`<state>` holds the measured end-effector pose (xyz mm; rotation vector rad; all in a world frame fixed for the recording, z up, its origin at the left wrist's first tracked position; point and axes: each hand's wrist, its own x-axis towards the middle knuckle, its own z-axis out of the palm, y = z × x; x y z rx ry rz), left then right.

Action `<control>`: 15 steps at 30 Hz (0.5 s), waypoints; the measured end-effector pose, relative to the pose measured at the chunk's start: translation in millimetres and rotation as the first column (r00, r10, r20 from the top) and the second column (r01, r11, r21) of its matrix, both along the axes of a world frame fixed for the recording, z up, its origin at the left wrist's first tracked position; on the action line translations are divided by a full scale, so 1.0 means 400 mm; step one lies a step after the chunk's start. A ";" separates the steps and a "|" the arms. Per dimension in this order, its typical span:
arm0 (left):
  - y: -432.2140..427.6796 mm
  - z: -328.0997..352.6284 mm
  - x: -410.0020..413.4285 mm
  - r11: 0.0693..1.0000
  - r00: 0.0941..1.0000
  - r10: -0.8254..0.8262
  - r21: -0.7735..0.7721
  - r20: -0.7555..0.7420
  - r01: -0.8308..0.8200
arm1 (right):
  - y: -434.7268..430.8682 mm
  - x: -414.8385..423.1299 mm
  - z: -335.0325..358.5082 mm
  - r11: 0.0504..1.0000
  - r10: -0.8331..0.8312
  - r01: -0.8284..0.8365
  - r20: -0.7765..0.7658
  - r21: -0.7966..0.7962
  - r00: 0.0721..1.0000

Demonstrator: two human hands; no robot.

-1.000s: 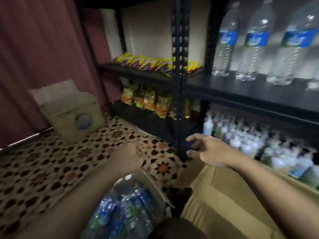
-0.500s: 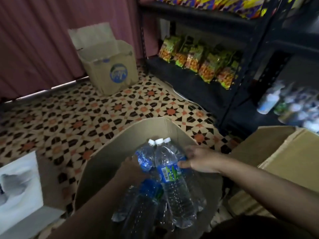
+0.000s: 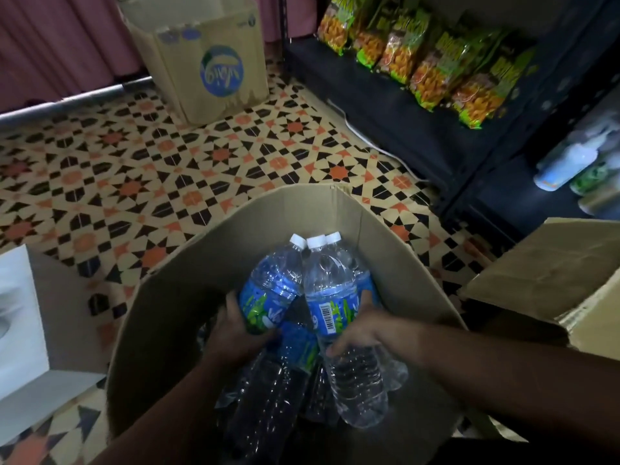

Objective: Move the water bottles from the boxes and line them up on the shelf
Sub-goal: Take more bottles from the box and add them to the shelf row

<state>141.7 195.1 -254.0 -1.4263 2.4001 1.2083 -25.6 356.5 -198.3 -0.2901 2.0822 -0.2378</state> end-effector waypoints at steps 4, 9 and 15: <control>-0.027 -0.013 0.016 0.999 0.991 0.000 0.049 -0.137 0.007 | 0.028 0.029 -0.053 0.968 -0.169 0.151 -0.078 -0.202 0.982; -0.025 -0.011 0.034 0.992 0.989 -0.024 -0.122 -0.149 0.006 | 0.049 0.066 -0.084 0.949 -0.221 0.165 -0.192 -0.270 0.956; 0.051 -0.025 0.042 0.987 0.991 -0.019 -0.160 -0.130 -0.002 | 0.074 0.049 -0.061 0.991 -0.026 0.020 -0.045 -0.135 0.999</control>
